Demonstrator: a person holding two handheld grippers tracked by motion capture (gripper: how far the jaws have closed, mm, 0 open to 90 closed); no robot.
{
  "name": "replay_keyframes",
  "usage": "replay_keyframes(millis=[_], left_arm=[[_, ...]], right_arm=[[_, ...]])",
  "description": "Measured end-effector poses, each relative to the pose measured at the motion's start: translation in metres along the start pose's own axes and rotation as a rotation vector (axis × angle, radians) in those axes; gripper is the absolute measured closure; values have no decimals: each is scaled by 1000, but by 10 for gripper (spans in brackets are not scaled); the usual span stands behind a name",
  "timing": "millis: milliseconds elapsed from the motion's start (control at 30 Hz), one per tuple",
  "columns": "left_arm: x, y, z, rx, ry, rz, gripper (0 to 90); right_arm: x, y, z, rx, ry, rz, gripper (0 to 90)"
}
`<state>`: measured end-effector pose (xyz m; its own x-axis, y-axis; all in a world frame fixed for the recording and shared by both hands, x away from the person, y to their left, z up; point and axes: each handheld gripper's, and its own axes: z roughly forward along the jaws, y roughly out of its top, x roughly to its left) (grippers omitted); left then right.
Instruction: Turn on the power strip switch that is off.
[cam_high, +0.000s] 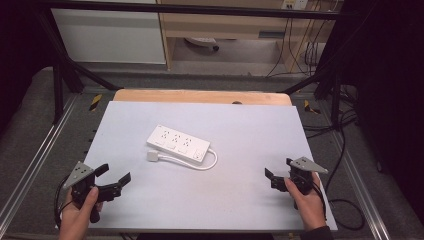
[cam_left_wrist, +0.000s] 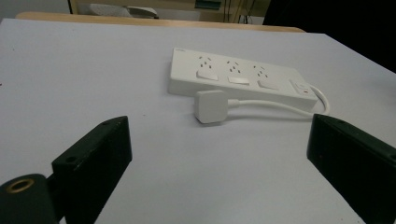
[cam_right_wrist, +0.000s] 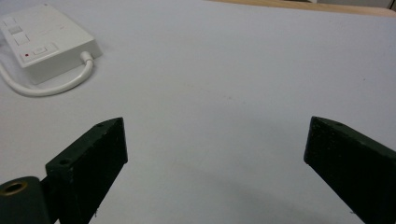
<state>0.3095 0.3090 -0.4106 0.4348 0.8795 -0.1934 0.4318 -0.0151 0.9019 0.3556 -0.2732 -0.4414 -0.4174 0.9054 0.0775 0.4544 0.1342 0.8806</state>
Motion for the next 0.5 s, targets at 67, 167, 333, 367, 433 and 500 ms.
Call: replay_keyframes(millis=[67, 167, 333, 367, 433, 500], left_arm=[[0, 0, 0, 1, -4, -2, 65], [-1, 1, 1, 4, -8, 4, 65], [-4, 3, 0, -13, -8, 16, 66], [-4, 3, 1, -15, -6, 16, 67], [-5, 4, 2, -14, -7, 23, 68], [-7, 5, 4, -14, -11, 28, 68]], right_arm=[[-1, 0, 2, 5, 11, 6, 66], [0, 0, 2, 9, 16, 6, 71], [2, -1, 6, 41, 21, -16, 58], [3, -1, 6, 42, 18, -20, 57], [3, -1, 7, 45, 14, -26, 58], [3, -1, 8, 45, 8, -28, 59]])
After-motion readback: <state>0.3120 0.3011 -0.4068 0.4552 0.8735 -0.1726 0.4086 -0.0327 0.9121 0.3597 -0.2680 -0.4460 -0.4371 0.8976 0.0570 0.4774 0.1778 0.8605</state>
